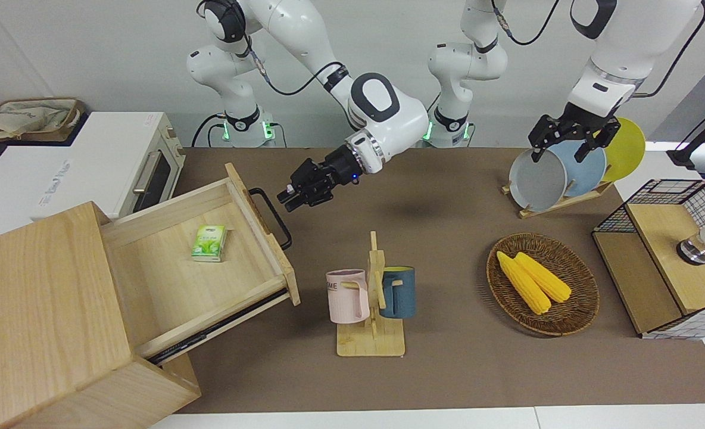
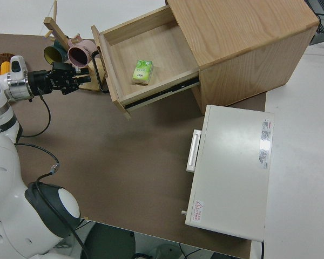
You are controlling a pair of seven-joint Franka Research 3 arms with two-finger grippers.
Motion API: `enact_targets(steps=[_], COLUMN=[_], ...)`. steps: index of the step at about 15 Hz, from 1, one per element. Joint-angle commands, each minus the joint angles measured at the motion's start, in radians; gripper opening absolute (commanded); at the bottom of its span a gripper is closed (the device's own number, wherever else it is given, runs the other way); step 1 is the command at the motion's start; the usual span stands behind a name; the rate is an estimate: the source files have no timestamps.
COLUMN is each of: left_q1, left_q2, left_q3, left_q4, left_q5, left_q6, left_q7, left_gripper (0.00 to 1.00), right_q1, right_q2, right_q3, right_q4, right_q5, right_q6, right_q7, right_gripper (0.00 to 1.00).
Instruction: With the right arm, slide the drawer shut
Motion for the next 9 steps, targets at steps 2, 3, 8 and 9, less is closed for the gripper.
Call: enact_targets(steps=[2, 3, 8, 9], left_q1=[-0.017, -0.017, -0.017, -0.017], left_q2=[0.013, 0.013, 0.013, 0.013], left_q3=[0.017, 0.017, 0.017, 0.017], left_q4=[0.02, 0.02, 0.02, 0.02], left_q5=[0.011, 0.012, 0.012, 0.012], left_q6=[0.0, 0.0, 0.0, 0.0], left_q7=[0.007, 0.007, 0.007, 0.007], left_gripper=[1.0, 1.0, 1.0, 1.0], right_q1=[-0.059, -0.075, -0.19, -0.213], right_q2=[-0.069, -0.08, -0.156, -0.164], right_q3=[0.006, 0.005, 0.0, -0.009], right_q4=[0.111, 0.128, 0.145, 0.153], right_q5=[0.2, 0.239, 0.487, 0.536], right_q6=[0.003, 0.003, 0.038, 0.044], right_q7=[-0.097, -0.099, -0.099, -0.1], right_gripper=[0.406, 0.408, 0.408, 0.408])
